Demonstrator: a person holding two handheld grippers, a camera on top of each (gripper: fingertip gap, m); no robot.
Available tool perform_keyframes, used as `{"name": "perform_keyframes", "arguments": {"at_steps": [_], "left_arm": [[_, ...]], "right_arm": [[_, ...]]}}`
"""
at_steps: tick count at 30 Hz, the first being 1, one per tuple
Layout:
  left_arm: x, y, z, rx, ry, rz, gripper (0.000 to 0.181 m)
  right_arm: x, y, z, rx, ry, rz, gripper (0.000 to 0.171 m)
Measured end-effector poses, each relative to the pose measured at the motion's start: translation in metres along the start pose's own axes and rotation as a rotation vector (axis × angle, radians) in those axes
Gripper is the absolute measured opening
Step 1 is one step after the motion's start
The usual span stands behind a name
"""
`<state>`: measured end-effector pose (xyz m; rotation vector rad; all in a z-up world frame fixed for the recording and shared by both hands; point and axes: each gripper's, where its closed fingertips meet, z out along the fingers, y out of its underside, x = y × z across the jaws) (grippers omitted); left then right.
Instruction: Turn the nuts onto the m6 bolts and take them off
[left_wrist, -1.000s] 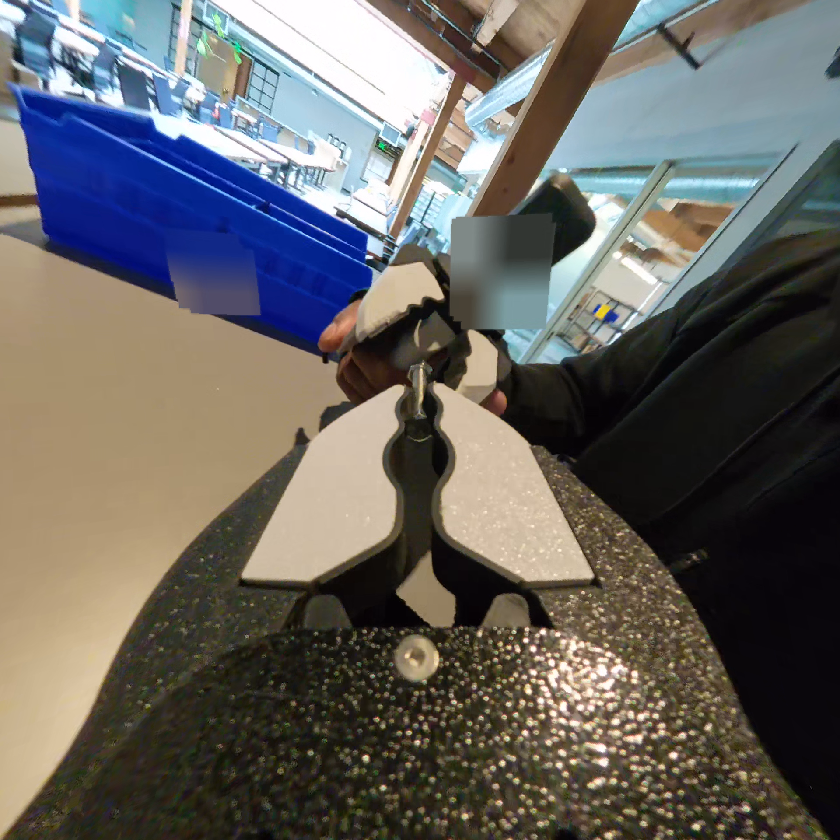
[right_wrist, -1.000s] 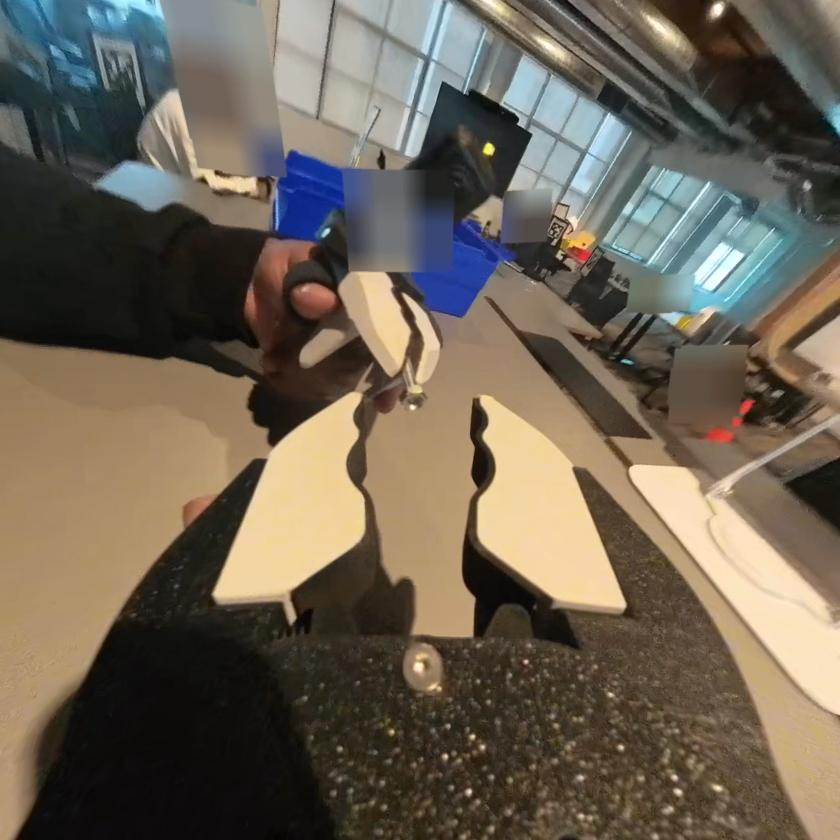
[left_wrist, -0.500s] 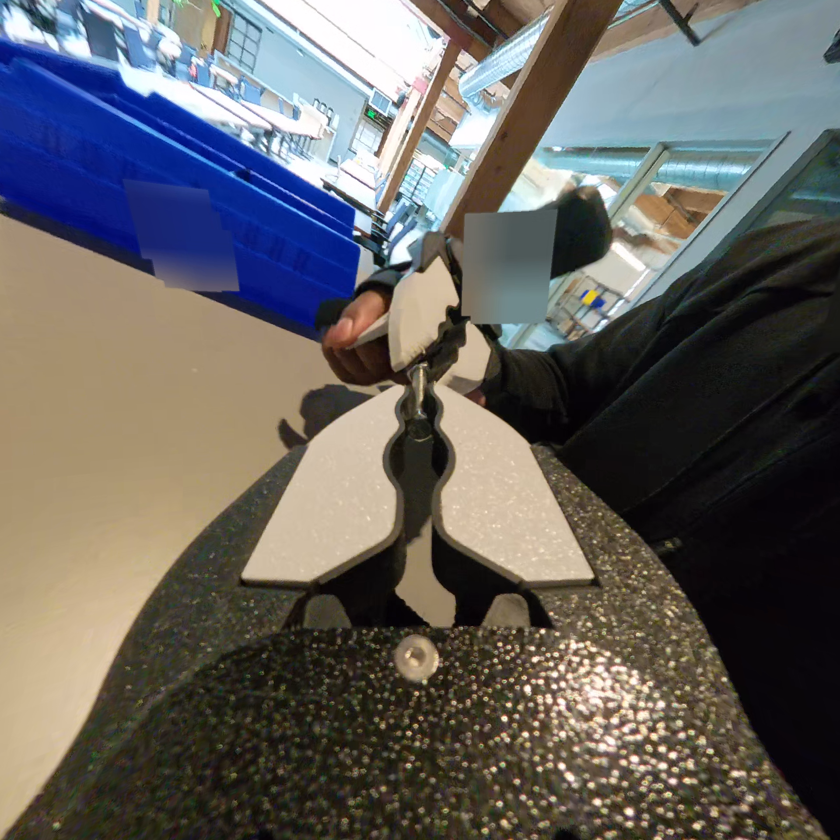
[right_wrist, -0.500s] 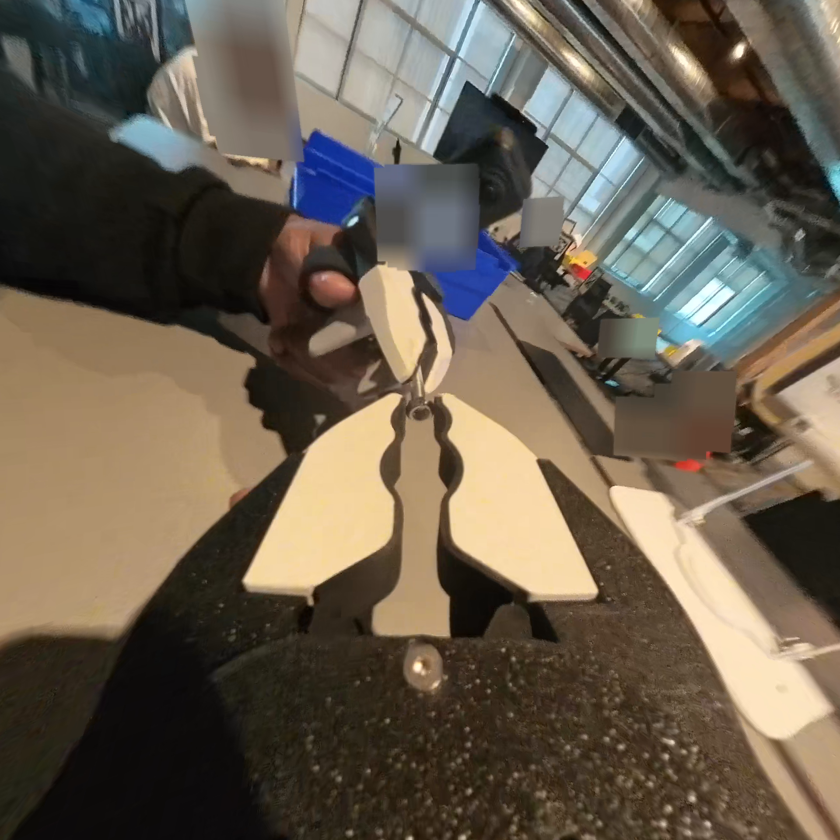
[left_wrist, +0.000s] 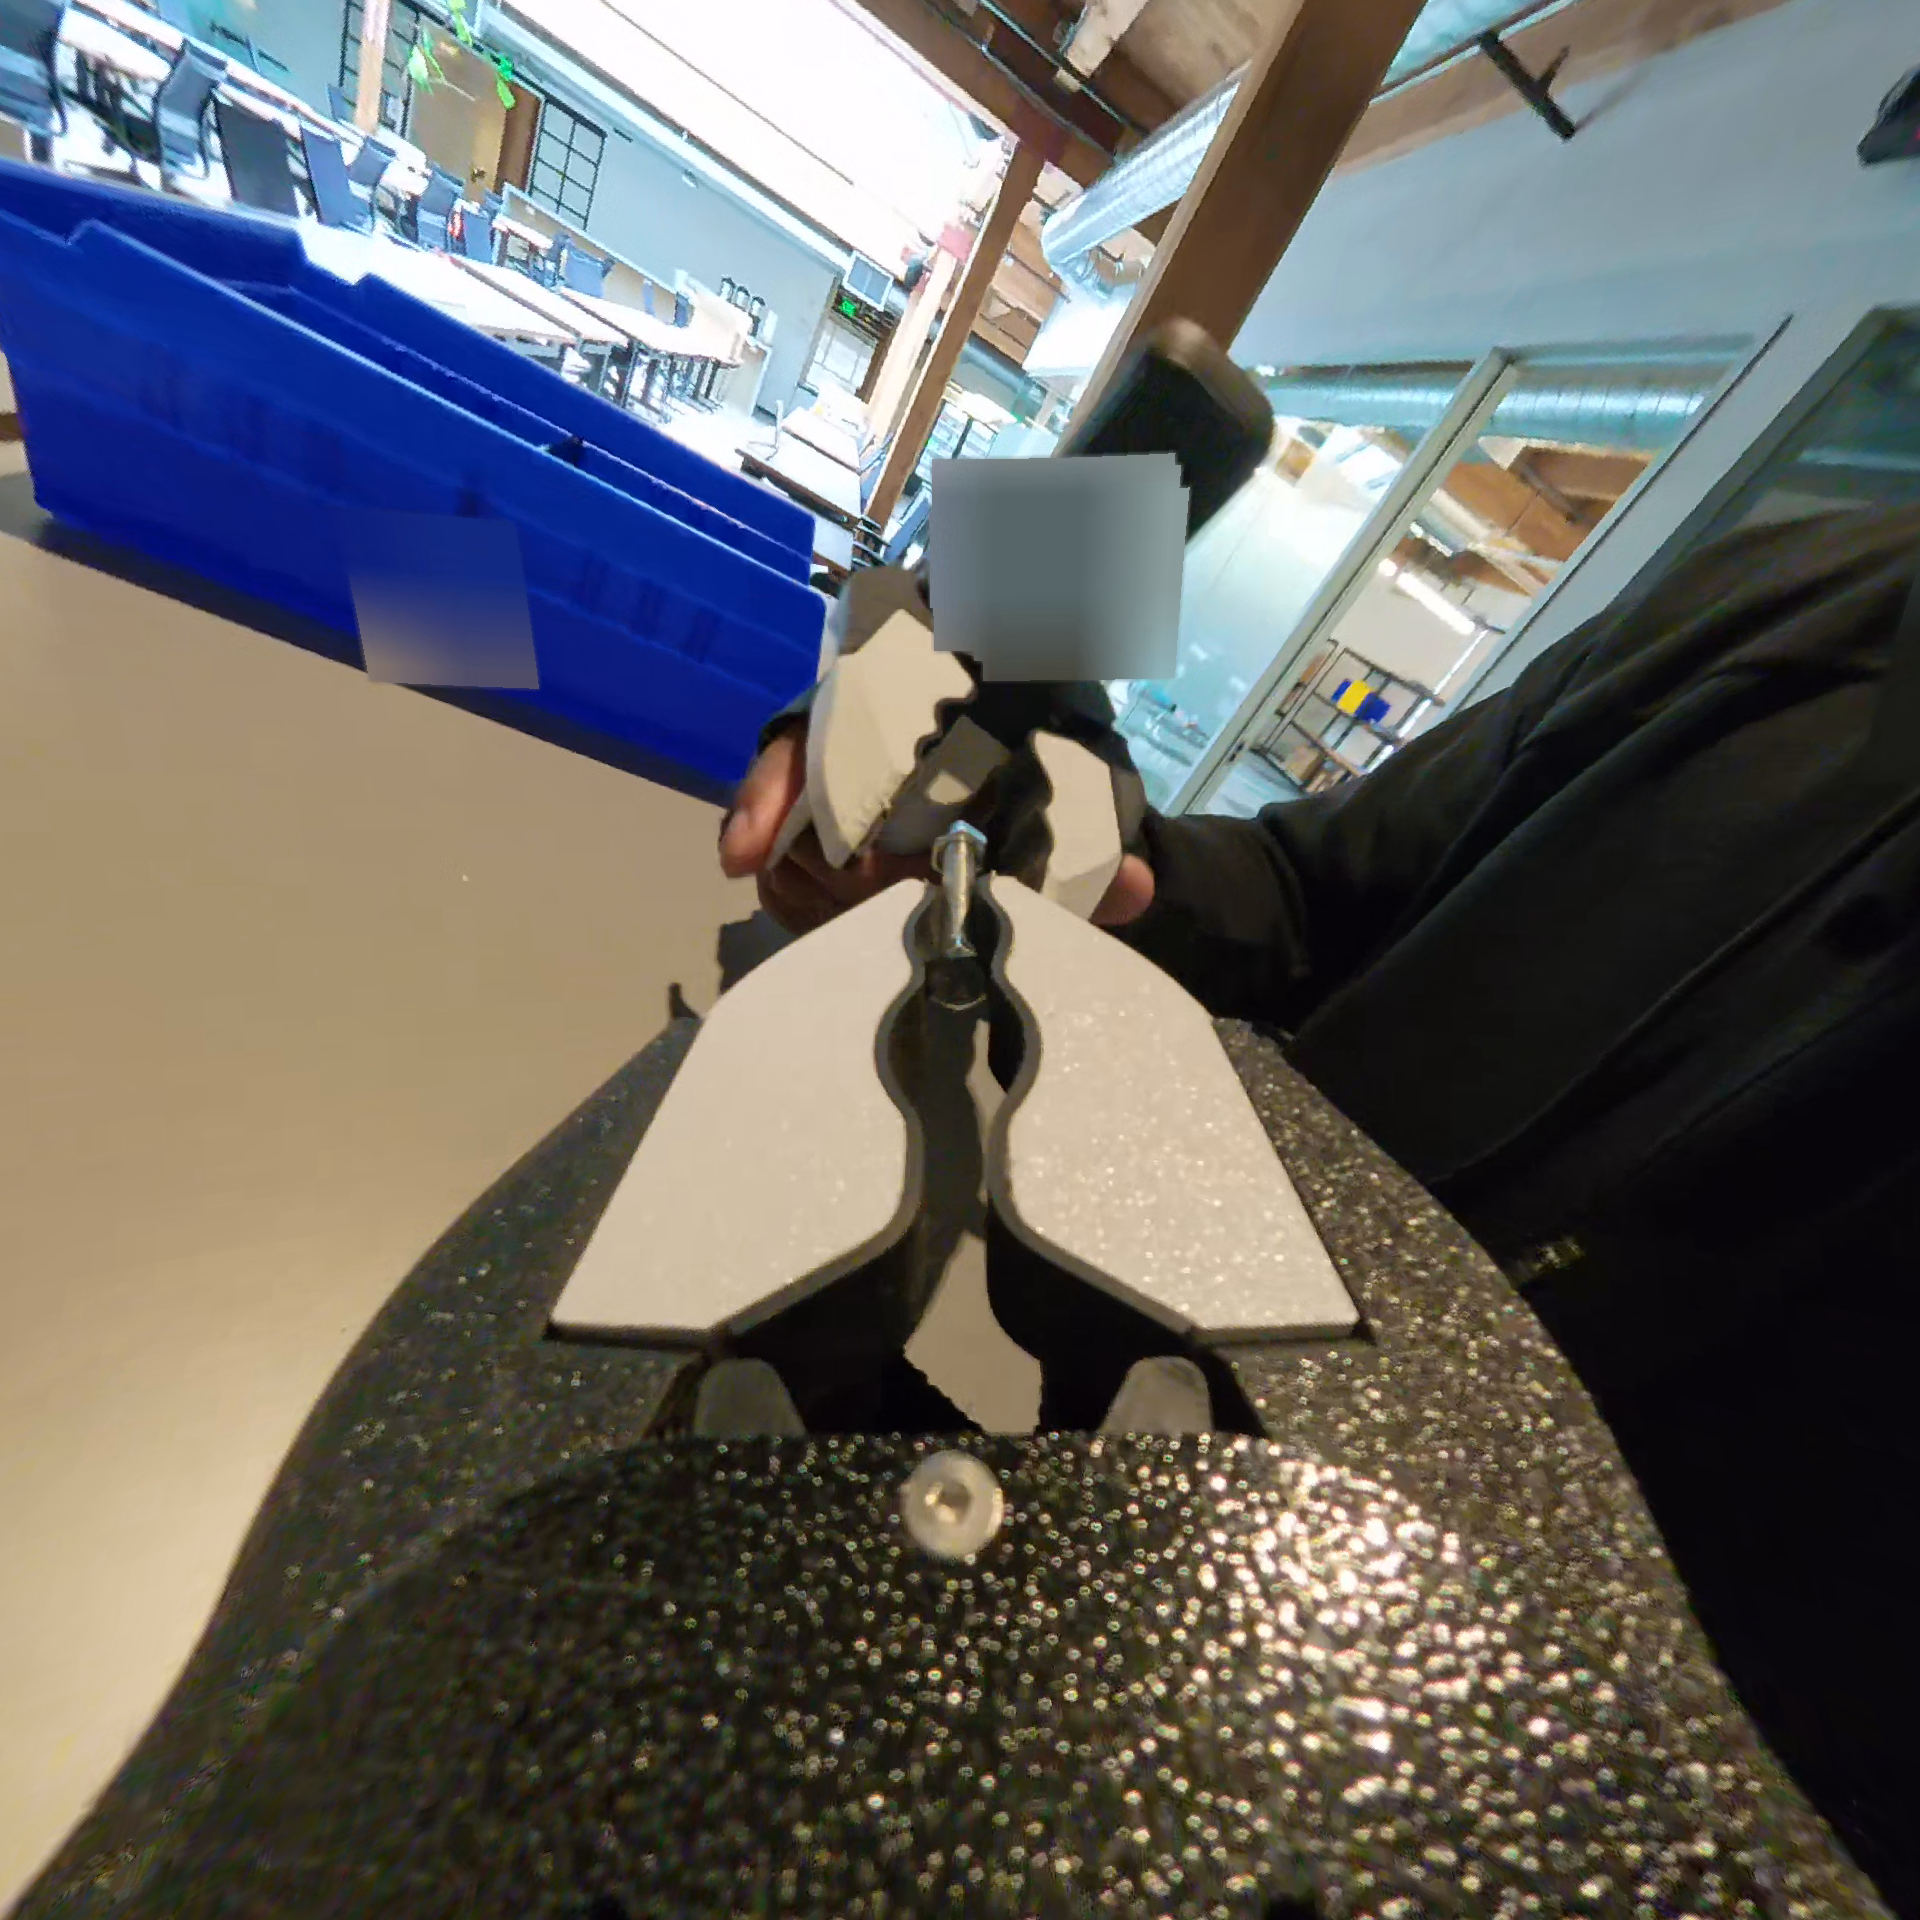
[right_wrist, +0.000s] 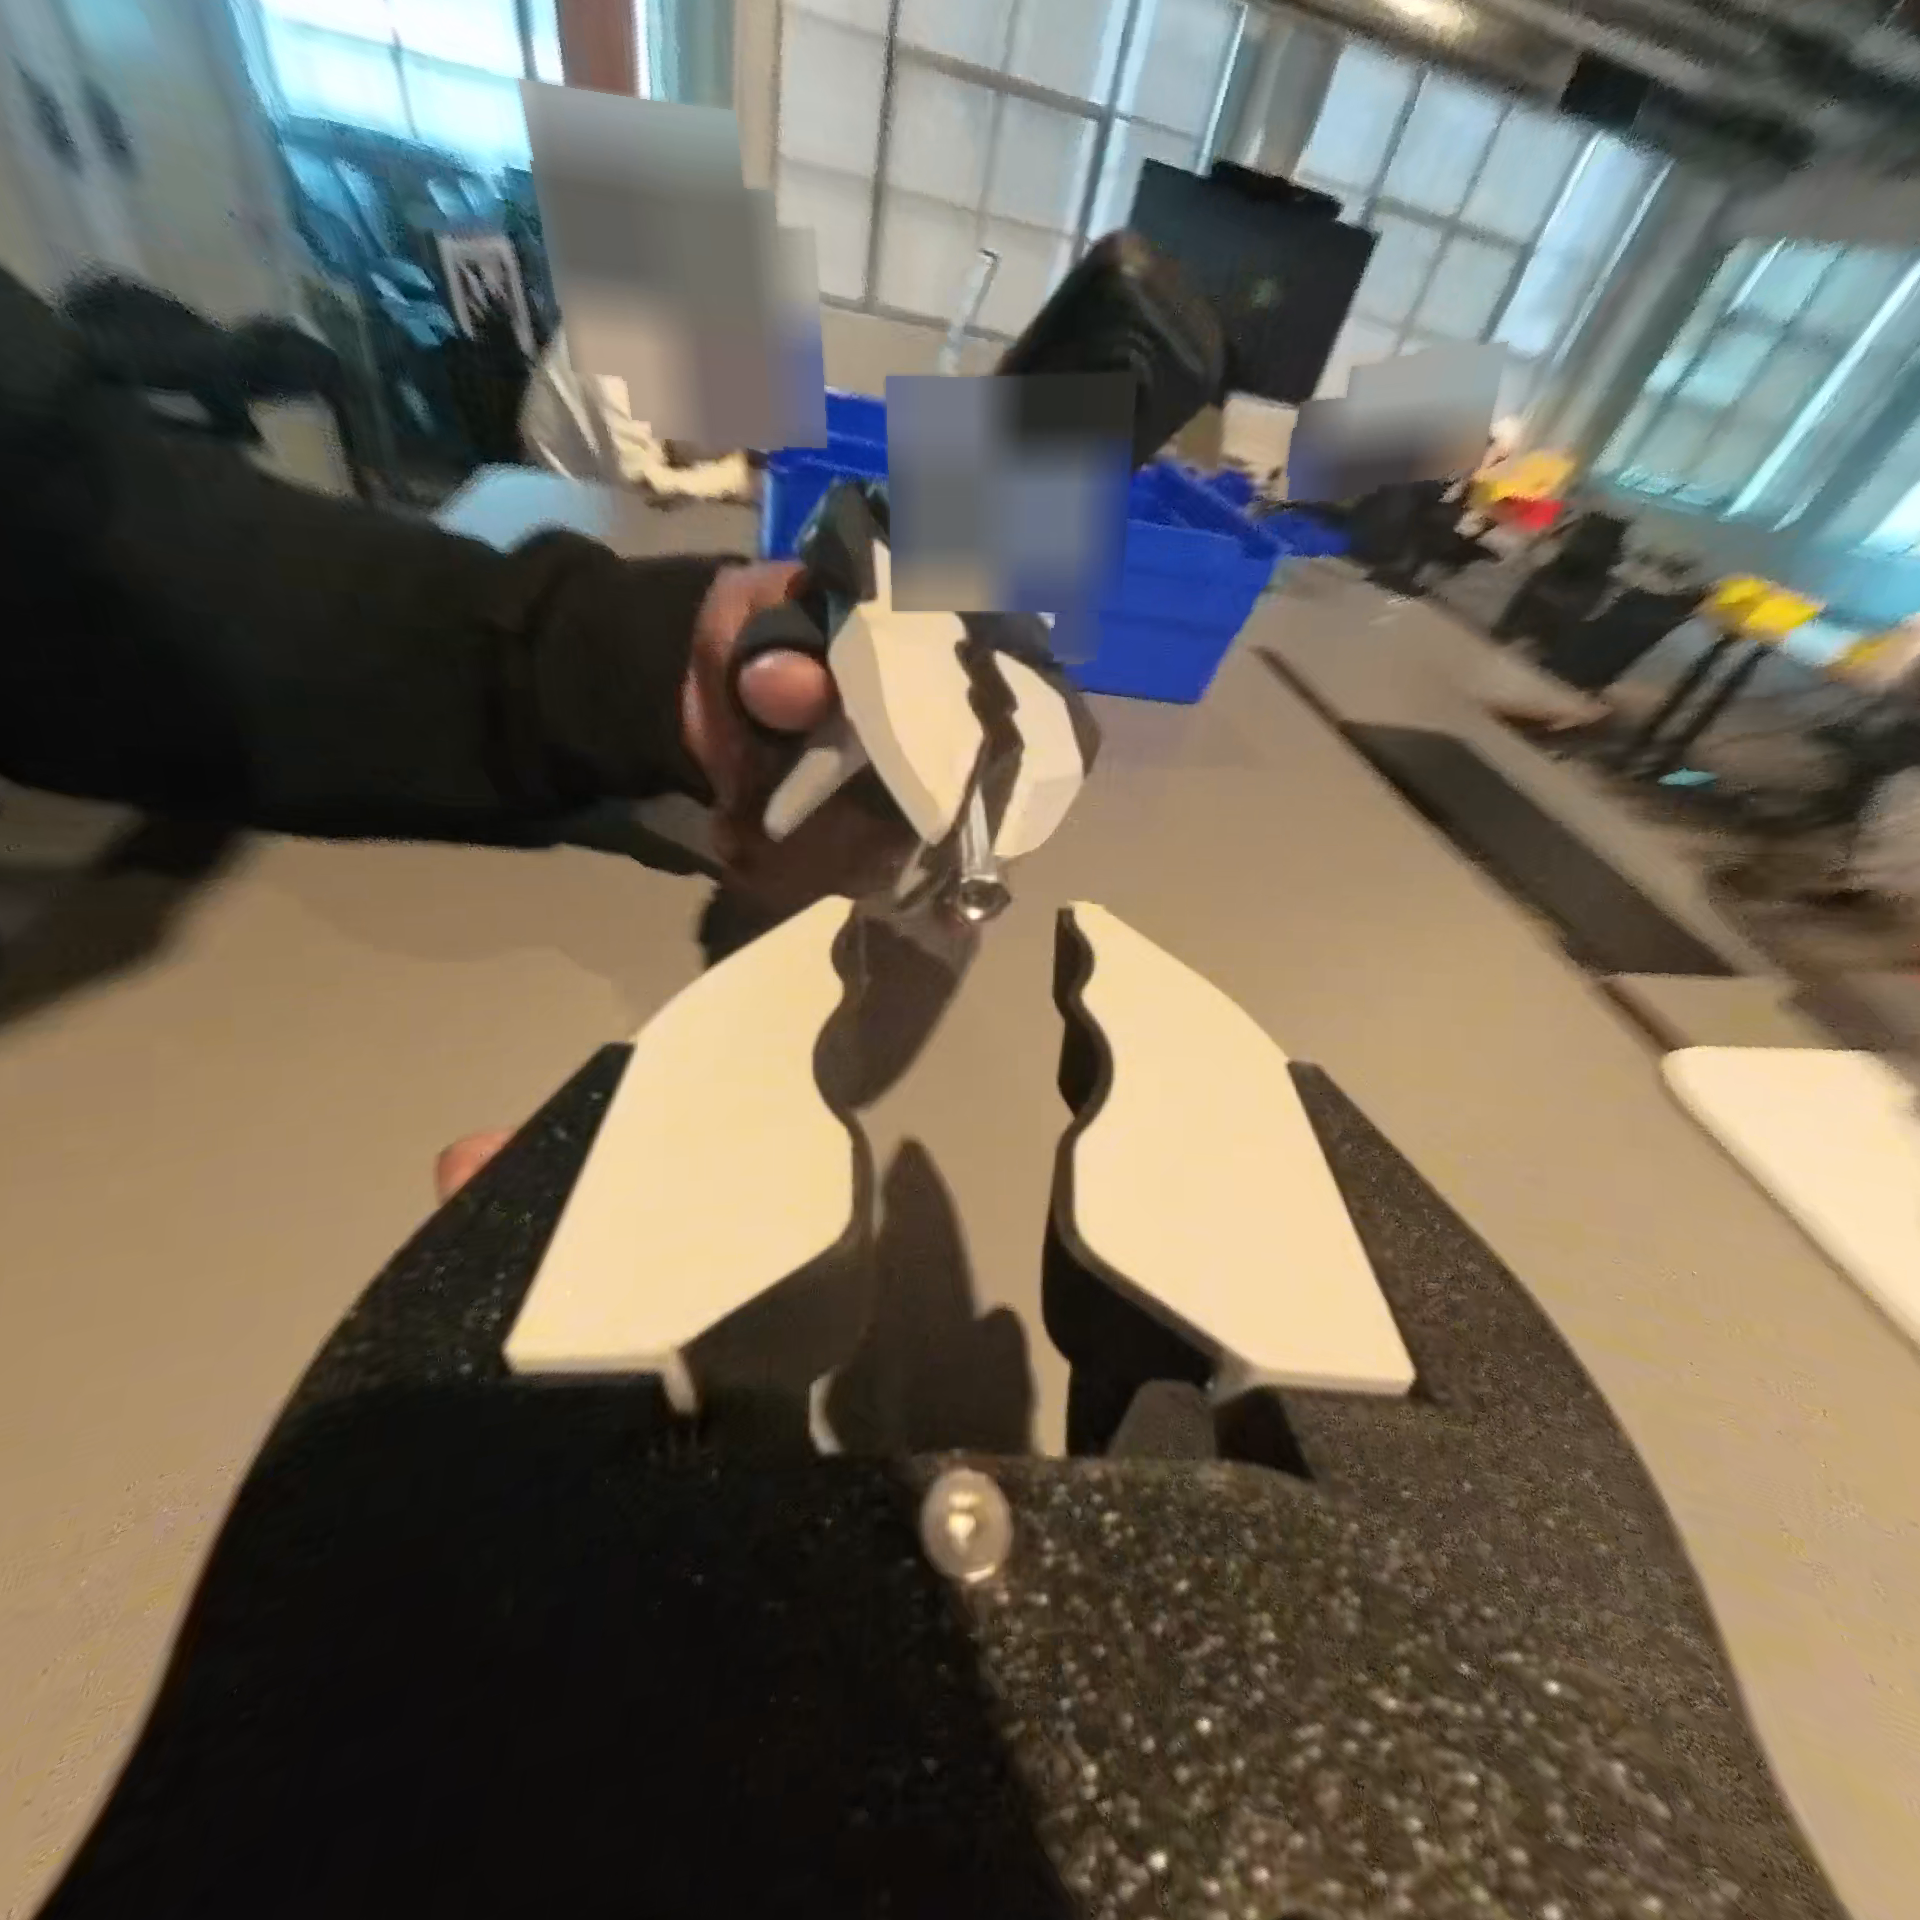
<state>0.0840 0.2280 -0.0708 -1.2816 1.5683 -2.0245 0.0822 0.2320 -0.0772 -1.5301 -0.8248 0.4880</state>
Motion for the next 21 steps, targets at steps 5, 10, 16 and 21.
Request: {"name": "perform_keyframes", "arguments": {"at_steps": [5, 10, 16, 21], "left_arm": [[0.004, 0.001, 0.001, -0.025, -0.013, 0.091, 0.005], [0.003, 0.005, 0.003, -0.055, -0.027, 0.095, 0.006], [0.006, 0.009, 0.004, -0.052, 0.06, -0.144, 0.006], [-0.002, 0.007, 0.0, 0.011, 0.092, -0.314, 0.005]], "right_arm": [[-0.002, -0.007, -0.002, 0.067, -0.116, 0.246, 0.036], [-0.005, -0.005, -0.001, 0.041, -0.112, 0.193, 0.01], [-0.006, -0.002, -0.002, -0.031, 0.014, -0.219, 0.01], [0.006, 0.004, -0.008, -0.15, 0.199, -0.626, 0.01]]}}
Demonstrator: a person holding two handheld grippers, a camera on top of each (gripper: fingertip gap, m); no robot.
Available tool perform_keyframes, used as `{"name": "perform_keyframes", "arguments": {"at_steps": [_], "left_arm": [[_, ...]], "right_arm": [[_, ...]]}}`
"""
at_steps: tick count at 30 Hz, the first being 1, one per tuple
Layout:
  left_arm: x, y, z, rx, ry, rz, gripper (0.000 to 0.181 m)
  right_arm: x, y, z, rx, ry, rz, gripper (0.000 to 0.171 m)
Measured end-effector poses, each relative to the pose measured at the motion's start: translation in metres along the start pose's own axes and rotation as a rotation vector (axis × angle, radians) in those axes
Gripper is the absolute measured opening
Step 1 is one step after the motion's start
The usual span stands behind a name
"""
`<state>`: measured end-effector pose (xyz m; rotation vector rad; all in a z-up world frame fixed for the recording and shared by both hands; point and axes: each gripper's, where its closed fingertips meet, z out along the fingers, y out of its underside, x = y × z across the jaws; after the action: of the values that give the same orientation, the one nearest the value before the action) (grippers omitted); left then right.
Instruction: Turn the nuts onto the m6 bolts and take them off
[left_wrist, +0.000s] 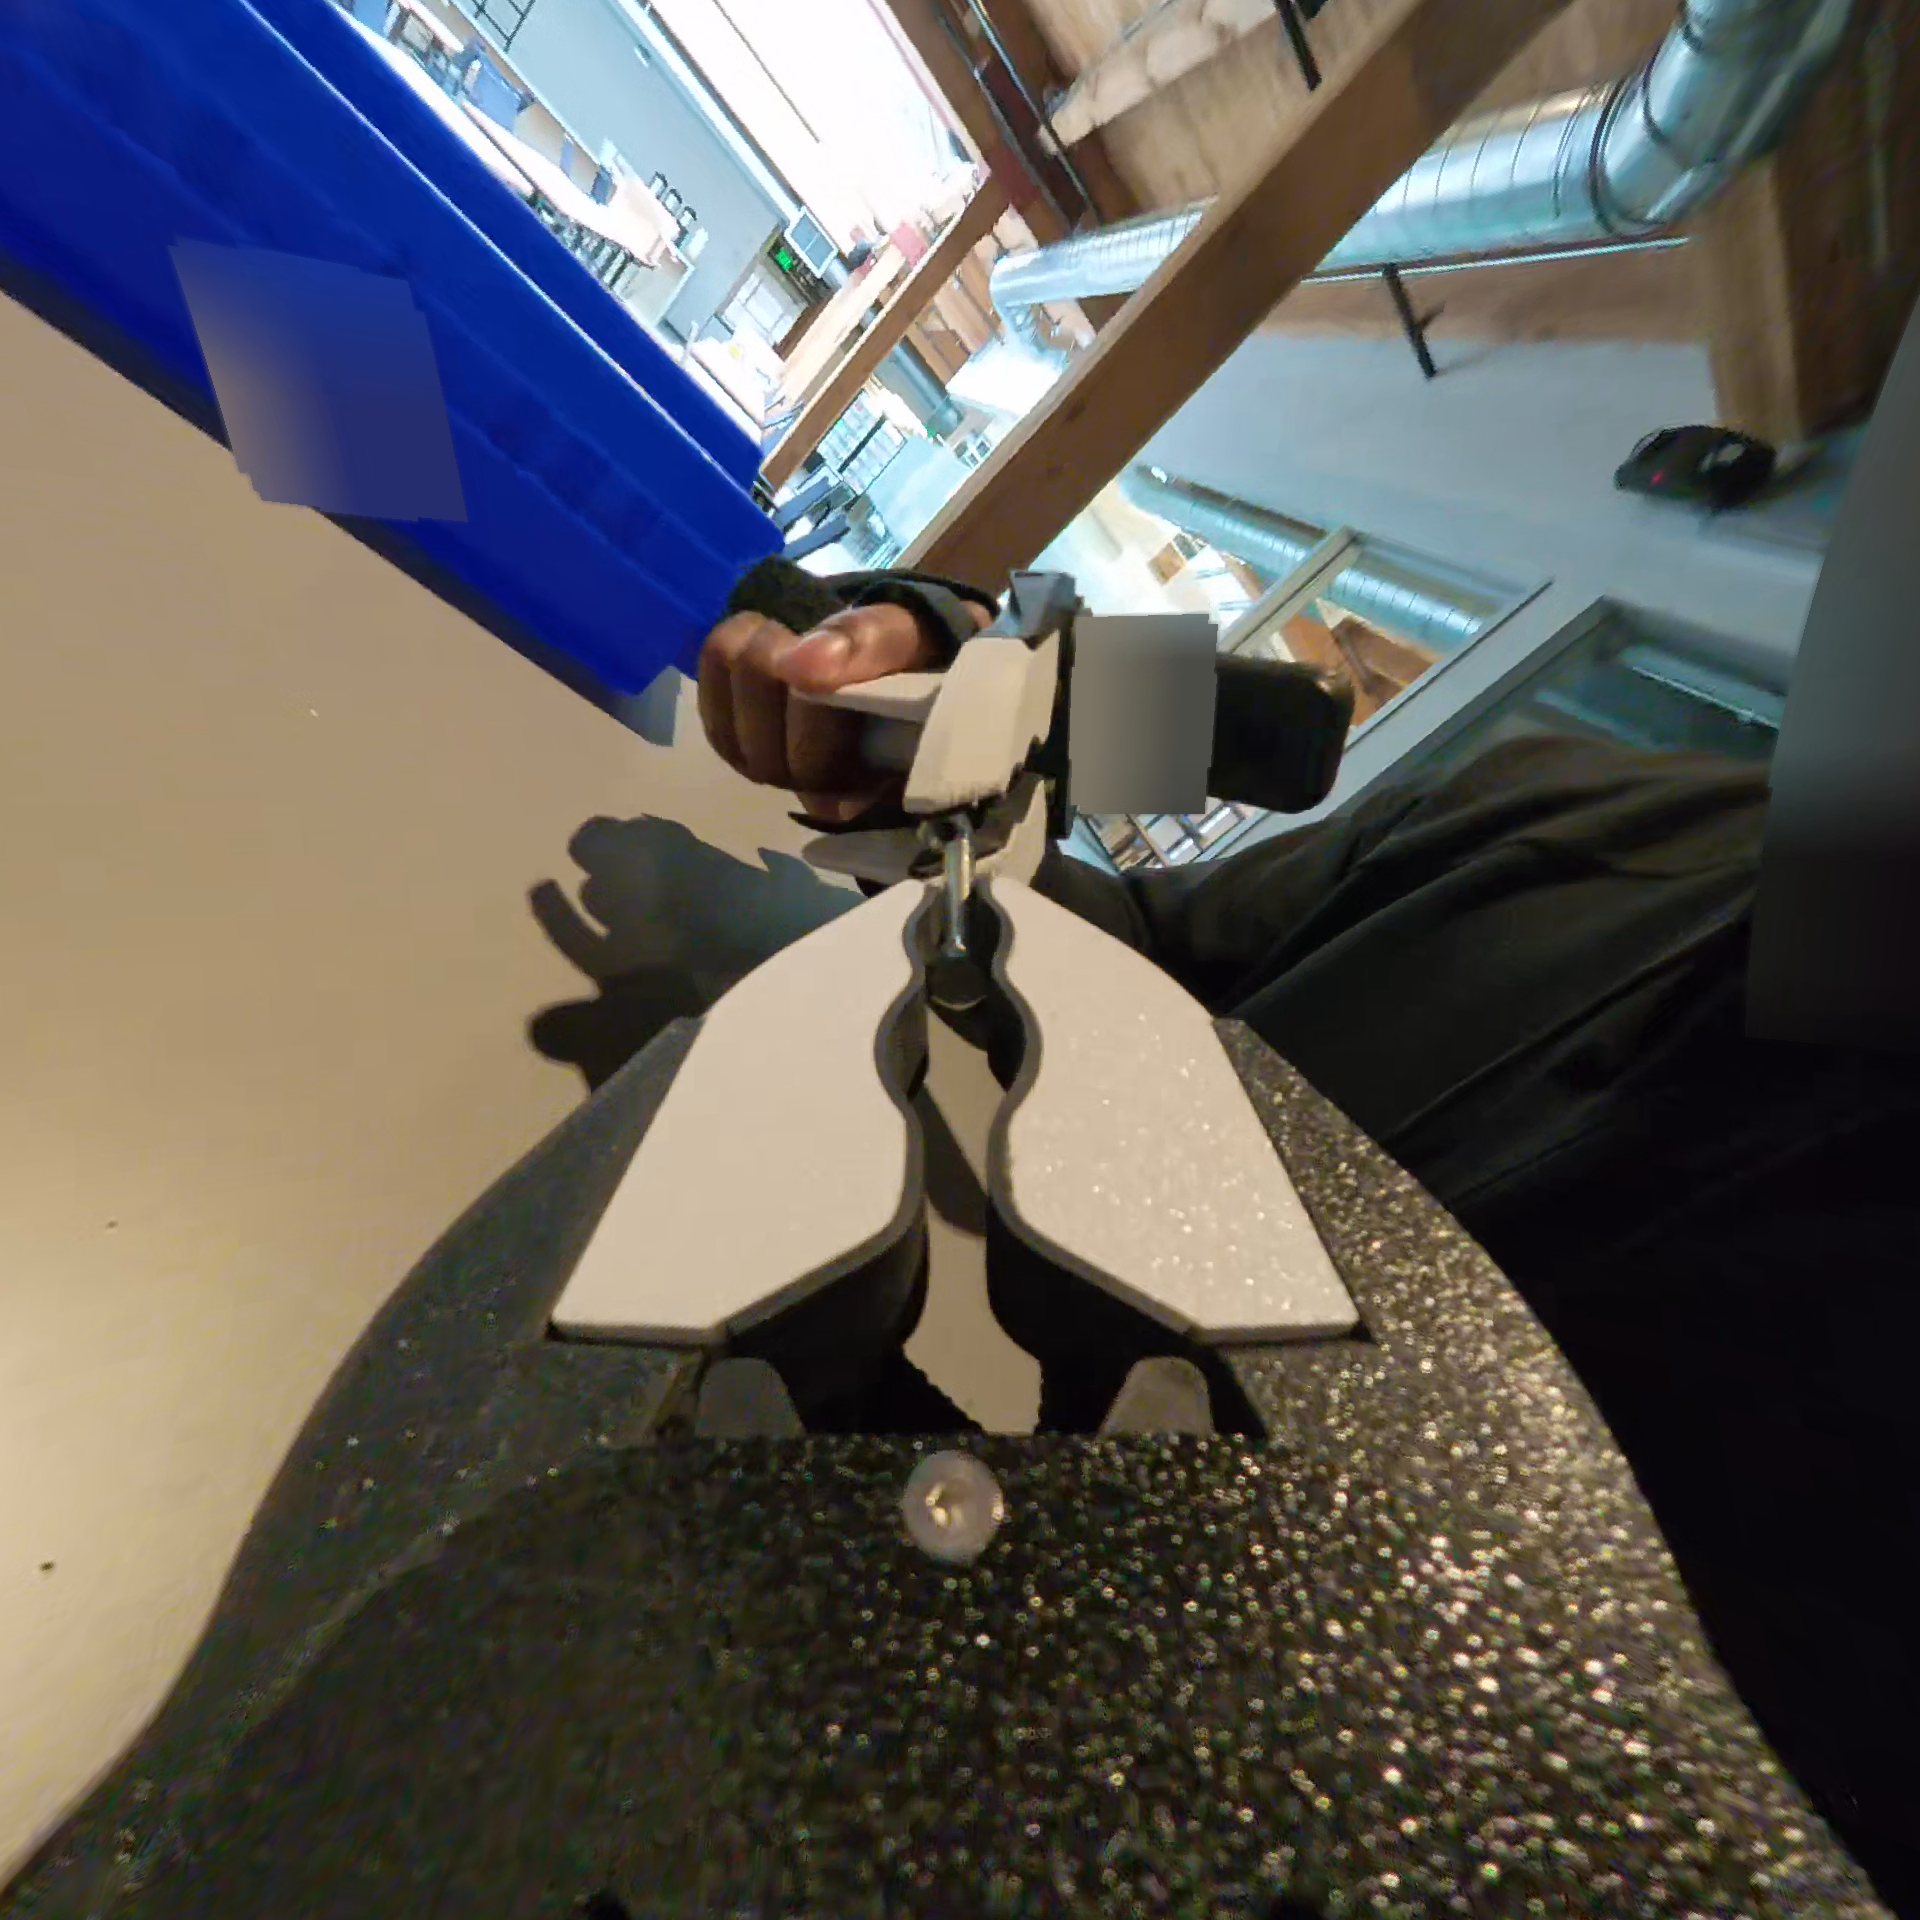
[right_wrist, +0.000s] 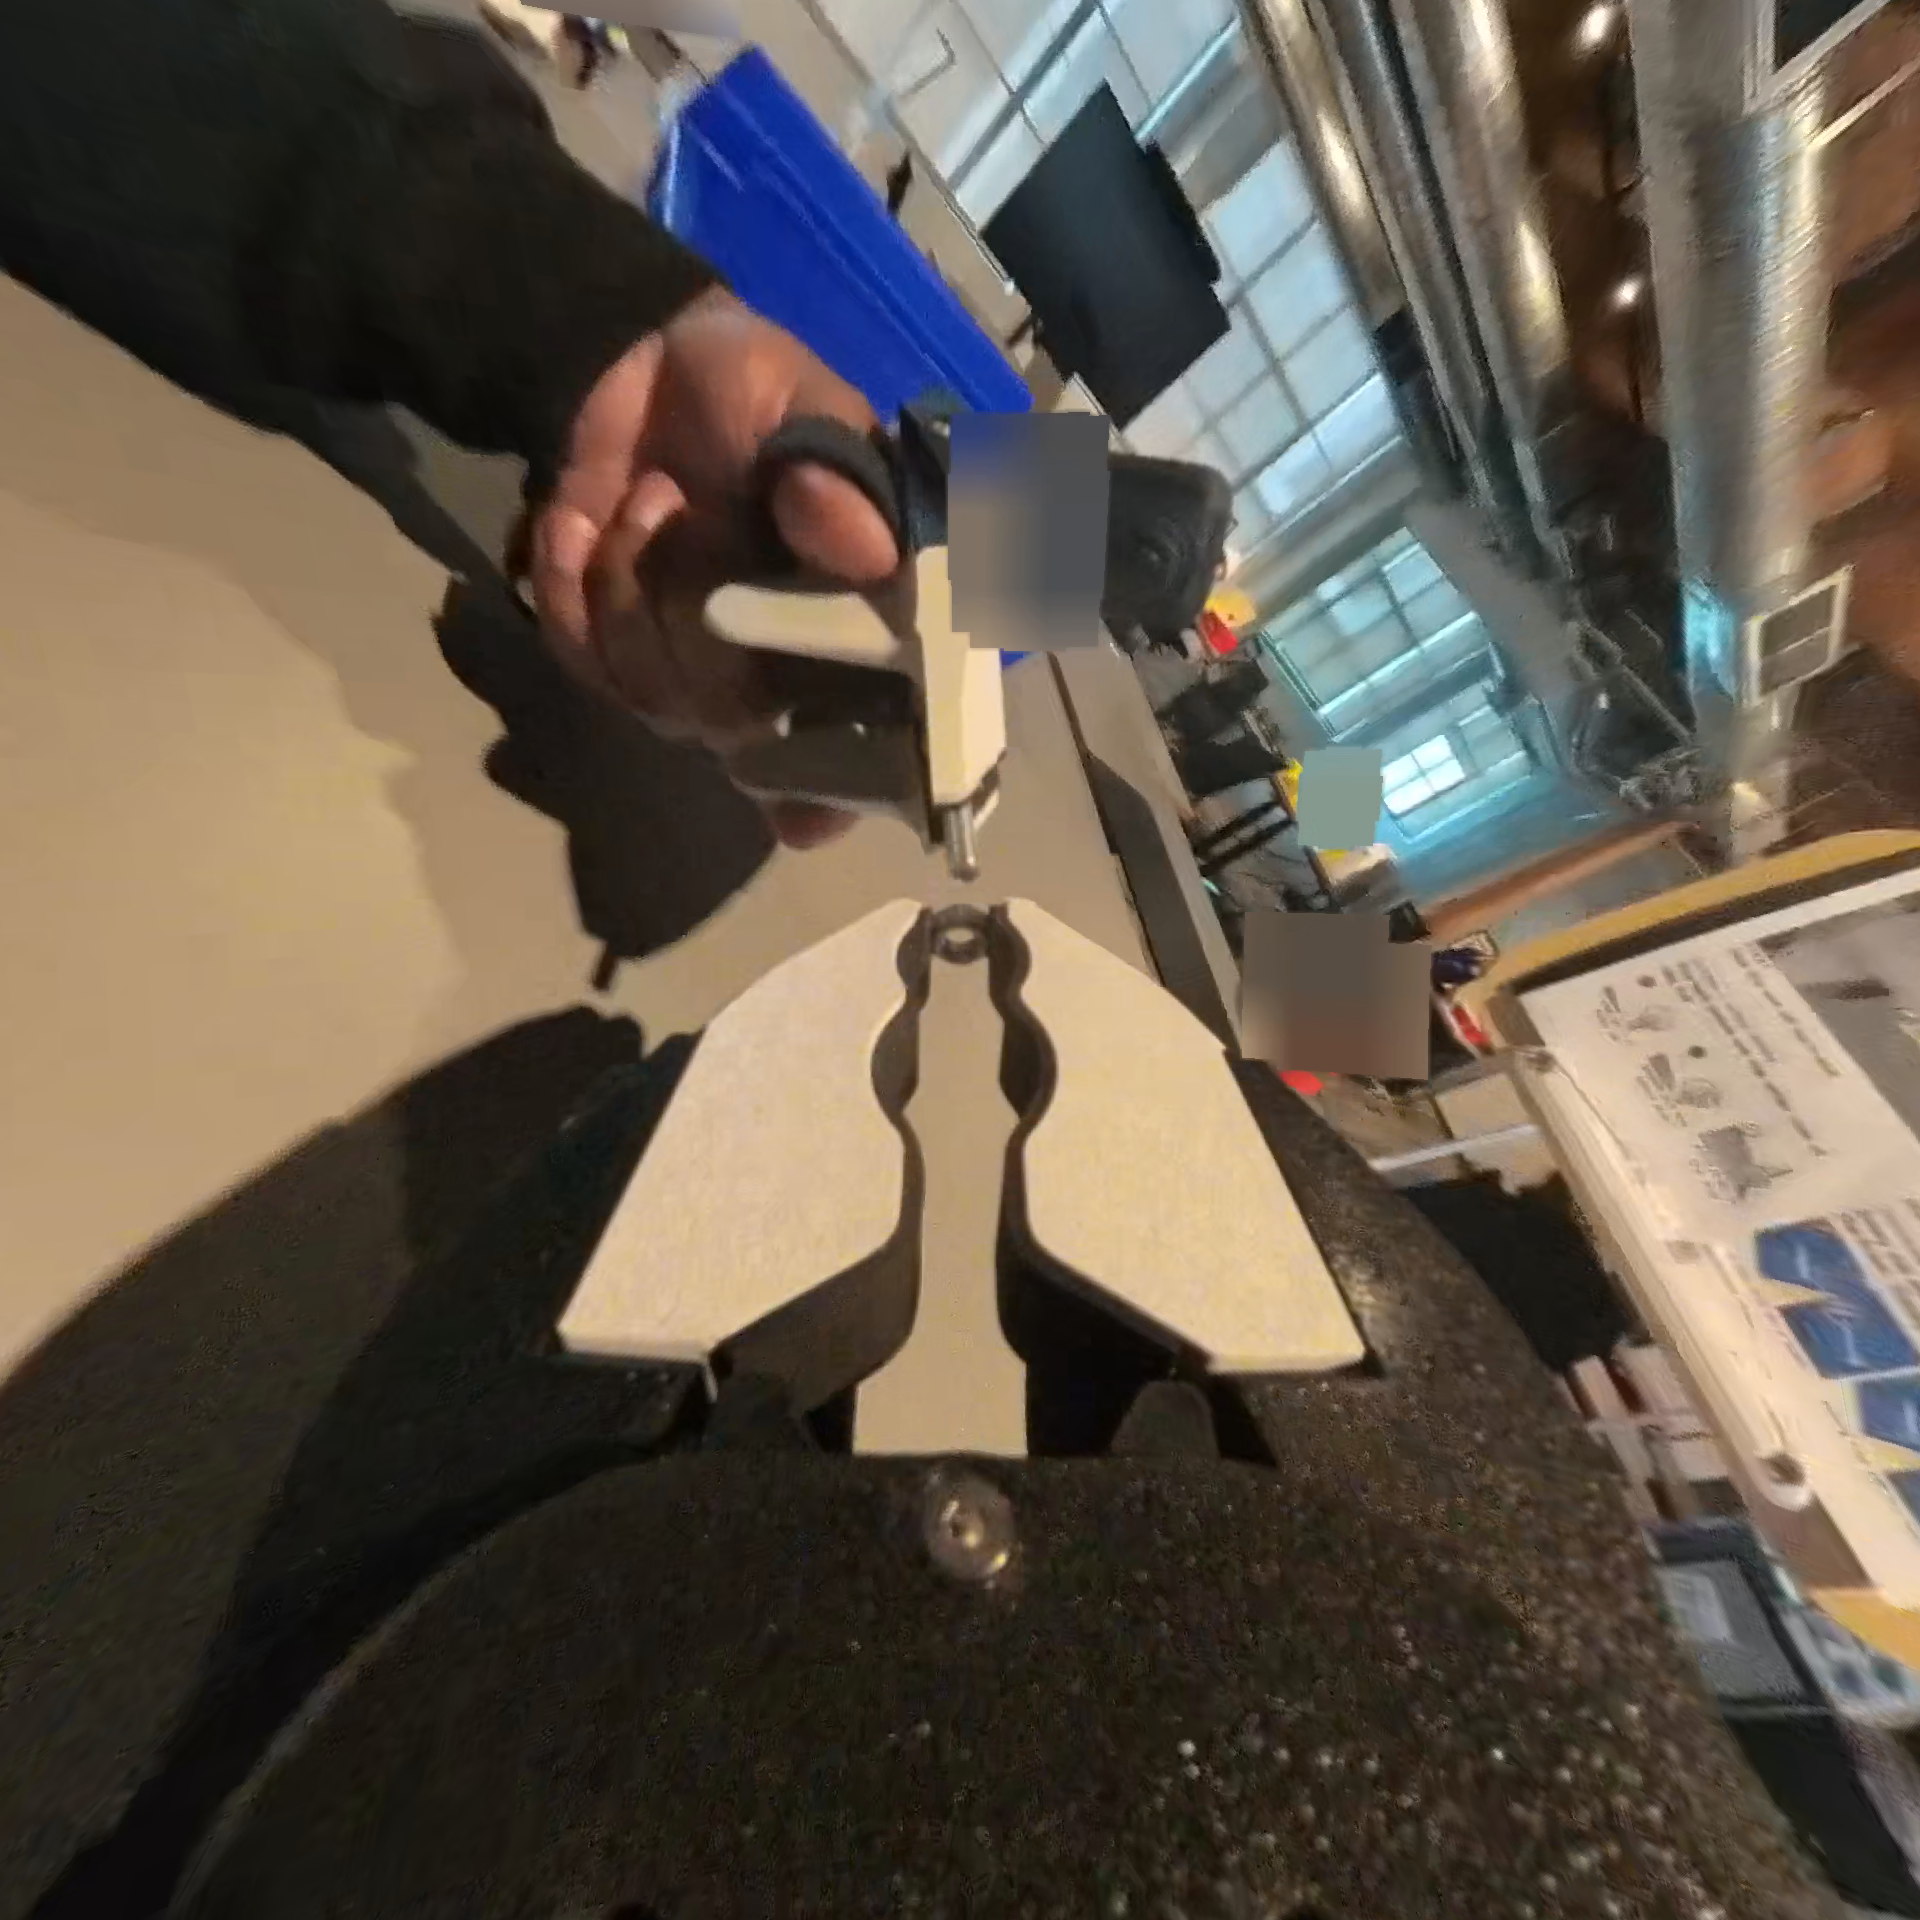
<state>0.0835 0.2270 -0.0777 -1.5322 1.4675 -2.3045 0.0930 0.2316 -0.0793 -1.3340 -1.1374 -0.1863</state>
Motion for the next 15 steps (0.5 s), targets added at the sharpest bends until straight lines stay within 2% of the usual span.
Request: {"name": "perform_keyframes", "arguments": {"at_steps": [4, 9, 12, 15], "left_arm": [[-0.004, -0.004, 0.0, 0.006, -0.057, 0.071, 0.005], [-0.044, -0.001, -0.004, -0.053, -0.352, 0.202, 0.005], [-0.053, 0.004, 0.0, -0.075, -0.379, 0.191, 0.005], [-0.062, 0.014, 0.004, -0.132, -0.413, 0.182, 0.005]], "right_arm": [[0.006, -0.002, -0.001, 0.026, 0.016, 0.08, 0.01], [0.053, -0.012, -0.032, 0.1, 0.181, 0.184, 0.01], [0.111, 0.003, -0.088, 0.075, 0.376, 0.27, 0.01], [0.158, 0.064, -0.166, -0.097, 0.564, 0.56, 0.01]]}}
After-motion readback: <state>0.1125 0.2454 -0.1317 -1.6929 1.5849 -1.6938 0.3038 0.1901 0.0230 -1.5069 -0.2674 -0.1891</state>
